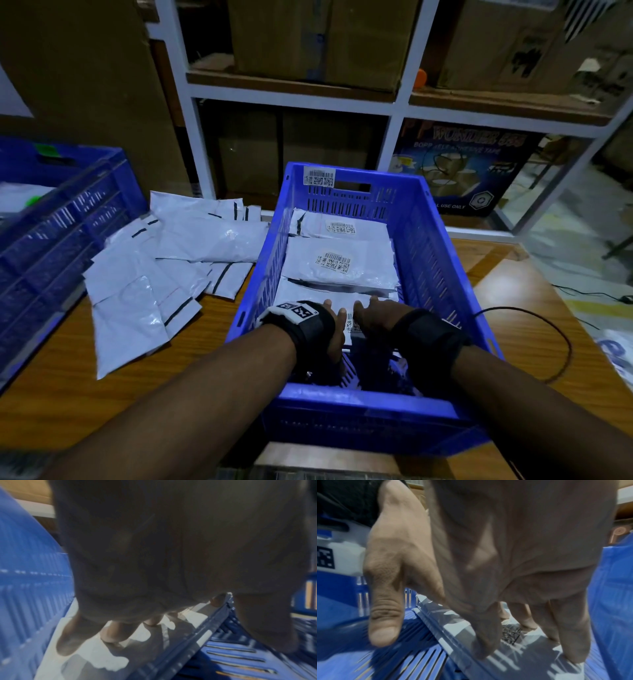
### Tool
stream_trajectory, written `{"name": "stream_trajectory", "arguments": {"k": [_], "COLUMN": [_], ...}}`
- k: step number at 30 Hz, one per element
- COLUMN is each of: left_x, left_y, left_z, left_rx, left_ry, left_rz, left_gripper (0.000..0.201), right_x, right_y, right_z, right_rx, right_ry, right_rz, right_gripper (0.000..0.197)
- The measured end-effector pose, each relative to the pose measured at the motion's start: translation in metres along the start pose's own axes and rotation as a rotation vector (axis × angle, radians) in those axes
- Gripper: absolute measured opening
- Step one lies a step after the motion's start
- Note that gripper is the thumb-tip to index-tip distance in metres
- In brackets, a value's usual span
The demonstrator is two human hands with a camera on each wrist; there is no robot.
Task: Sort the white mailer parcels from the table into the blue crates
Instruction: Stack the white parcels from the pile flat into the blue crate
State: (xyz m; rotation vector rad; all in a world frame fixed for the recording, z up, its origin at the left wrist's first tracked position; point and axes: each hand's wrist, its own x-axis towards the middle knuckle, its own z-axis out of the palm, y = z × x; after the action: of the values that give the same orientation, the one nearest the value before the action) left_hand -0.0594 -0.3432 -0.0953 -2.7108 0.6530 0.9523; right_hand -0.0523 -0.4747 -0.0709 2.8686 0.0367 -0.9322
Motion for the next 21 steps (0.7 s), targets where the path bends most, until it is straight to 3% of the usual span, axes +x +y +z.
{"name": "stream_trajectory", "arguments": {"k": [3,7,11,15,21], "left_x": [-0.001,-0.004,0.002,-0.001,-0.012], "left_y": [-0.001,0.003,-0.002,-0.004,-0.006], "left_z": [-0.004,-0.001,-0.001,-0.008,-0.017], "left_rx": [-0.116,0.034,-0.011,-0.059,-0.061], "left_ry": [0.008,0.026,0.001,0.004,0.072], "left_rz": [0.027,0.004,-0.037,-0.077,-0.082], "left_gripper": [0.092,0.105,0.112,0.113,0.104], "right_x": [-0.003,-0.003,-0.004,0.004,-0.015], "right_y": [0.001,0.0,-0.004,0.004,-0.001], "right_z": [-0.001,-0.004,0.004,0.023,0.005], "right_rx": [-0.041,-0.067,-0.067,-0.088,-0.072], "right_ry": [0.024,0.027,-0.06,-0.047,-0.035], "right_rz": [-0.031,-0.022,0.016,0.002,0.001], "right_gripper": [0.044,0.044,0.06,0.073,0.066]}}
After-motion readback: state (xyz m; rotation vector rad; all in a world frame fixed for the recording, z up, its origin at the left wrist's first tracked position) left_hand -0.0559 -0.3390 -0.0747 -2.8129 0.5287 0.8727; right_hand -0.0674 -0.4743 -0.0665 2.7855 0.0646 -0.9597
